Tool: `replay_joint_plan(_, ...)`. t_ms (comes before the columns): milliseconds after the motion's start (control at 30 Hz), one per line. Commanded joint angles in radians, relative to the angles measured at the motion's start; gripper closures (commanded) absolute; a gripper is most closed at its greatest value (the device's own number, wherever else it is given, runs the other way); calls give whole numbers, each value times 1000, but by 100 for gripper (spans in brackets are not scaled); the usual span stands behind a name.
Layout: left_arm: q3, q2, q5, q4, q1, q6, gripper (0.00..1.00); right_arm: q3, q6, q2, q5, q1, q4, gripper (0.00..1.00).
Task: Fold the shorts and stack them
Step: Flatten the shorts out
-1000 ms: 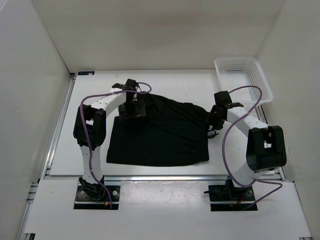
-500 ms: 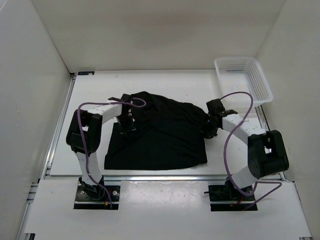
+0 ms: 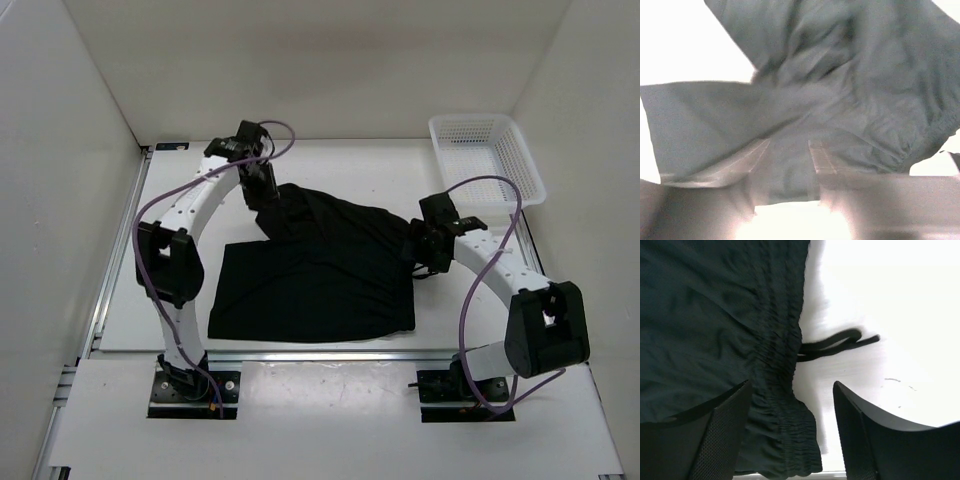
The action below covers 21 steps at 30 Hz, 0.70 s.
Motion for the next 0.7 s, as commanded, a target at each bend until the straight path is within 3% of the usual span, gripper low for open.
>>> replay_joint_plan(0, 215, 107, 7, -63, -23, 17, 63, 101, -31, -38, 73, 5, -64, 28)
replay_joint_plan(33, 314, 182, 7, -72, -32, 17, 90, 110, -31, -38, 83, 5, -73, 28)
replay_joint_plan(200, 536, 360, 68, -86, -95, 17, 90, 144, -31, 3, 73, 5, -73, 28)
replay_joint_plan(267, 600, 423, 69, -77, -116, 7, 76, 153, -31, 17, 64, 5, -73, 28)
replay_joint_plan(367, 625, 492, 78, -77, -116, -3, 75, 153, -31, 28, 64, 5, -73, 28)
replay_joint_plan(500, 625, 553, 62, -77, -116, -3, 51, 163, -31, 28, 64, 5, -73, 28)
replay_joint_plan(533, 625, 564, 62, -64, -116, -3, 37, 163, -31, 39, 64, 5, -73, 28)
replay_joint_plan(633, 645, 593, 88, -41, -116, -3, 36, 187, -41, 60, 64, 5, -73, 28)
replay_joint_plan(667, 654, 609, 101, -41, -116, -3, 46, 204, -41, 60, 52, 5, -73, 28)
